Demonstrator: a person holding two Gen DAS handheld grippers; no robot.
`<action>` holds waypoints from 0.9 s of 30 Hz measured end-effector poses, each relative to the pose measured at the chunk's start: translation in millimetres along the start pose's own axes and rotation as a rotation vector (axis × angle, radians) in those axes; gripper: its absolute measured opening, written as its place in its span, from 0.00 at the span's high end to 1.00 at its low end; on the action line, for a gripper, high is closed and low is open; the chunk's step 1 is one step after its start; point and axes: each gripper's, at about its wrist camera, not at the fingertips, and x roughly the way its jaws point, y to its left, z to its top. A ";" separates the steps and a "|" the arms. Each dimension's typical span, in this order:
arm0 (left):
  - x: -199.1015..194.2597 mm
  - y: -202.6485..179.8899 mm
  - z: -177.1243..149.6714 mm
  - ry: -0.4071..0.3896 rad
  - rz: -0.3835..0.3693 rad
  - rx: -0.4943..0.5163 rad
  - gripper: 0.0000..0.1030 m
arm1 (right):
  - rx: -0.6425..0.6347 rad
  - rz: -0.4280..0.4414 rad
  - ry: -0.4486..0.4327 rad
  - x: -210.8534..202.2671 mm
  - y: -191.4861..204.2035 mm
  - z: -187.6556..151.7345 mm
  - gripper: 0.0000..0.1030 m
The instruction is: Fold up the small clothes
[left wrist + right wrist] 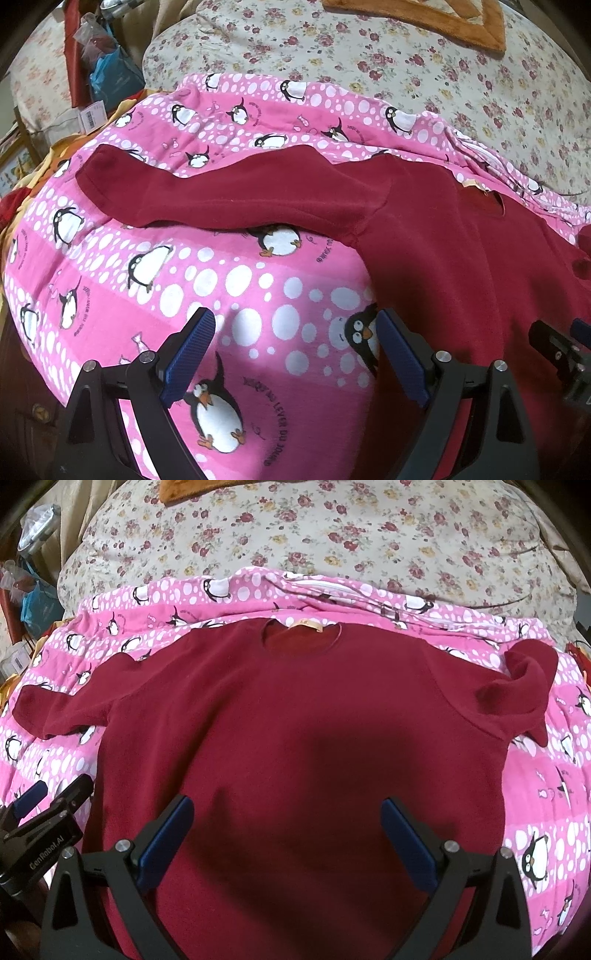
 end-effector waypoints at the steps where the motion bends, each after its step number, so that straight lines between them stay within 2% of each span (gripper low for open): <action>1: -1.1 2.8 2.6 -0.002 0.003 -0.005 0.30 | -0.001 0.001 0.000 0.1 0.2 0.4 0.01; 5: -6.6 26.7 20.2 -0.022 0.020 -0.062 0.31 | -0.007 0.008 0.001 -0.1 0.9 1.8 0.00; 11: -0.7 85.6 56.4 -0.062 0.174 -0.168 0.31 | -0.006 0.034 0.011 -0.3 2.1 1.5 0.00; 18: 39.0 164.4 87.5 -0.027 0.378 -0.296 0.32 | -0.022 0.046 0.038 6.1 5.4 0.0 0.00; 24: 94.3 206.7 102.3 0.073 0.475 -0.345 0.51 | -0.013 0.044 0.056 12.3 2.9 -0.4 0.00; 27: 111.9 211.0 104.7 0.096 0.497 -0.324 0.53 | -0.004 0.046 0.059 12.7 1.6 0.3 0.00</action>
